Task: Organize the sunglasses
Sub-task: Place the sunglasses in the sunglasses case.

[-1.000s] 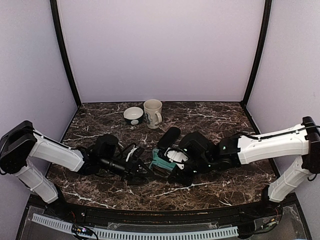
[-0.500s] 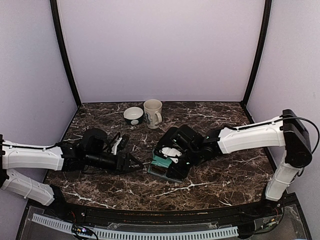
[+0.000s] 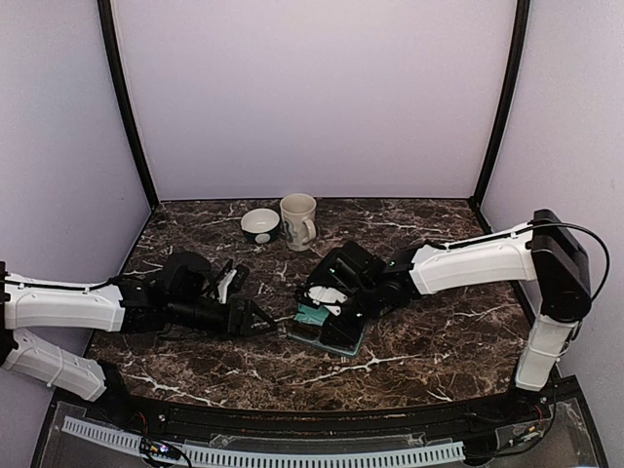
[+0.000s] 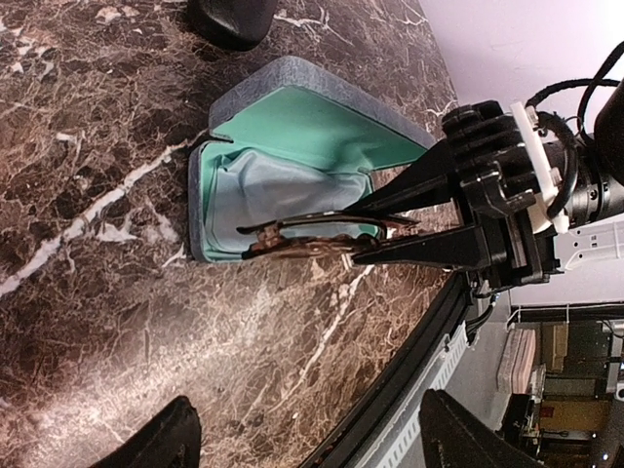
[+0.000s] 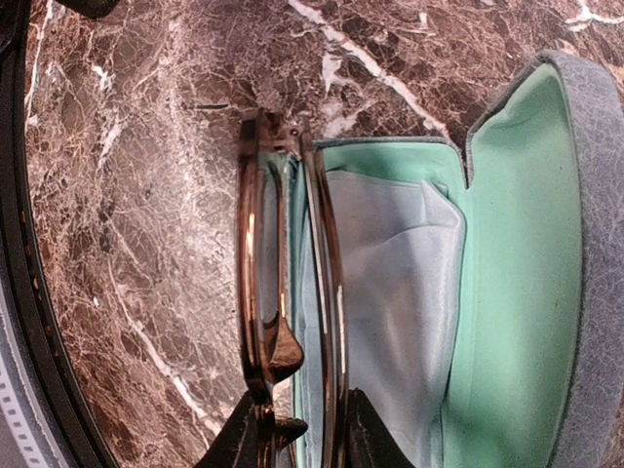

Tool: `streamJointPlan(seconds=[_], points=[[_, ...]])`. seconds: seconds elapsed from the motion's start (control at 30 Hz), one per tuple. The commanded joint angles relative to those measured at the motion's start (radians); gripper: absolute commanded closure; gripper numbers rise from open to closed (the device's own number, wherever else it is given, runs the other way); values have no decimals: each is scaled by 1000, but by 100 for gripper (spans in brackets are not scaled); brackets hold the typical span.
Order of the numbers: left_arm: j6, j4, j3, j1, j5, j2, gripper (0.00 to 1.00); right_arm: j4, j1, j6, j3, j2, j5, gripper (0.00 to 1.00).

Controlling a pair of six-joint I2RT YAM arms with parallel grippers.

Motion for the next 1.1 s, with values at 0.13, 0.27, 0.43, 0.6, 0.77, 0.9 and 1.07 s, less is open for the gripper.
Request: streamJointPlan(seconds=[0.13, 0.27, 0.43, 0.6, 0.77, 0.9, 1.07], points=[[16, 16, 18, -1, 18, 25, 21, 3, -13, -1, 18, 23, 23, 74], [15, 21, 21, -1, 29, 38, 21, -1, -13, -4, 22, 38, 31, 74], [14, 25, 22, -1, 36, 45, 21, 1, -13, -4, 23, 46, 43, 74], [14, 30, 24, -1, 39, 51, 21, 3, -13, -4, 18, 51, 52, 74], [14, 36, 22, -1, 43, 57, 21, -6, -13, -17, 21, 57, 52, 73], [11, 40, 18, -1, 47, 60, 21, -18, -13, -31, 37, 60, 38, 72], [5, 49, 10, -1, 52, 62, 21, -40, -13, -49, 59, 63, 31, 72]])
